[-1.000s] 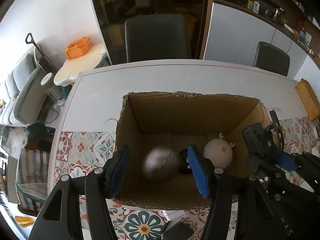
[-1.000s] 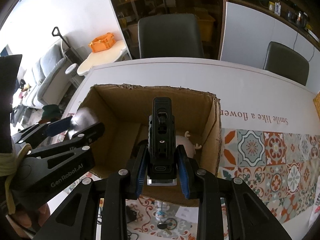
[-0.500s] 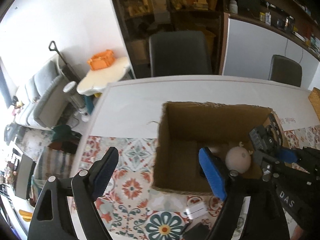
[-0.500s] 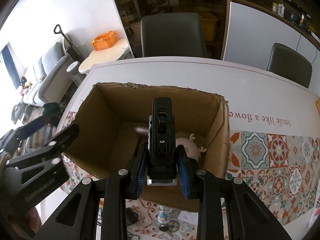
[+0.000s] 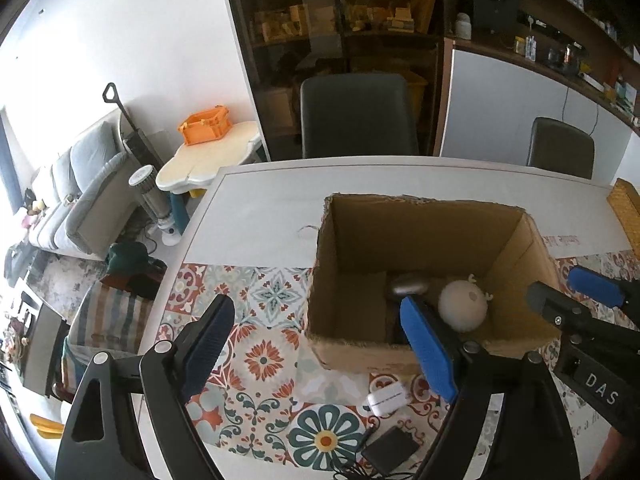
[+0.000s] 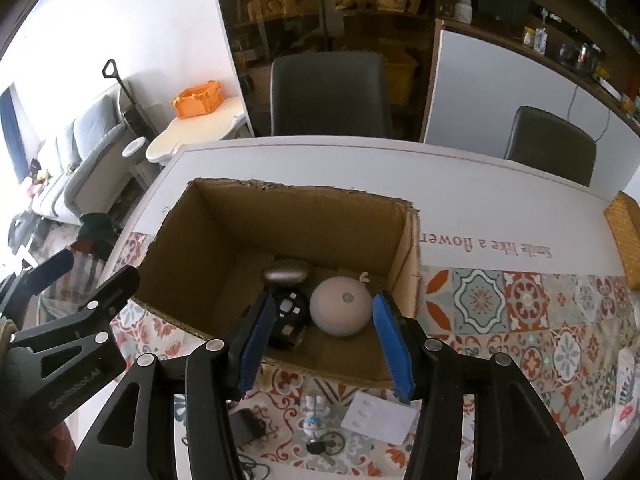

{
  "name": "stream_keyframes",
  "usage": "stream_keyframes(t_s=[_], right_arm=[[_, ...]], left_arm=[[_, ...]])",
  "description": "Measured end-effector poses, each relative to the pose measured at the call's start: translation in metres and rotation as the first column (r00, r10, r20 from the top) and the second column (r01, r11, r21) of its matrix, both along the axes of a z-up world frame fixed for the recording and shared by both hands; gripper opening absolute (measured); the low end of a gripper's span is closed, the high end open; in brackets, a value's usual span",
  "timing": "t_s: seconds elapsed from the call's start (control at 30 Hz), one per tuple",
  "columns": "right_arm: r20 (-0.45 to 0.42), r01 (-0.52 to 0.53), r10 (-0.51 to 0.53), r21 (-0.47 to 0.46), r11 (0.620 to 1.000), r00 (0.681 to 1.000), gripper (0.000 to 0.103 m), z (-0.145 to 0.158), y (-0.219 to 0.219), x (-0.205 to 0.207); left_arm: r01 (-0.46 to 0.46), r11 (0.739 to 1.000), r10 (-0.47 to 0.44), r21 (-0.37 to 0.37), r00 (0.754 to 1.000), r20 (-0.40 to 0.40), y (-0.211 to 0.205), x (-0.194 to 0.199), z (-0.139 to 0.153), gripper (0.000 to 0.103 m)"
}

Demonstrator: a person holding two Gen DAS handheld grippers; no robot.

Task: Organize rigid objects
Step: 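Open the left gripper releasing the silver mouse while the right gripper releases the black device, then withdraw both grippers from the box toward the remaining items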

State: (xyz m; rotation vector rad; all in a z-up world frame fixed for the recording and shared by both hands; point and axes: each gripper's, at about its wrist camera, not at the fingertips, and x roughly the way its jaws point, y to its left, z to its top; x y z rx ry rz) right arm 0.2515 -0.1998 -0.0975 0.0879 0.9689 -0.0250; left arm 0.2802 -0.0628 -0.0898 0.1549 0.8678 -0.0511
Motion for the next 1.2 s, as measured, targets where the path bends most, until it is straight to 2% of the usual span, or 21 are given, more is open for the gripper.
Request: stream_keyframes(t_s=[0.27,0.5,1.2], right_arm=[[0.066,0.021,-0.02,-0.012,1.0,0.998,0.06,0.014,-0.007,-0.031],[0.088,0.029,-0.03,0.012,1.0,0.996,0.061,0.016,-0.014,-0.054],[-0.001,0.068,-0.069,0.068,0.995,0.998,0.061,-0.025,-0.011,-0.102]], left_arm=[[0.024,1.0,-0.023,-0.019,0.999,0.025,-0.006,-0.027,0.007,0.086],[0.051,0.998,-0.05,-0.035,0.998,0.024,-0.011,-0.045,0.006,0.087],[0.128,0.989,-0.134,-0.077,0.987,-0.084,-0.007,-0.082,-0.043,0.087]])
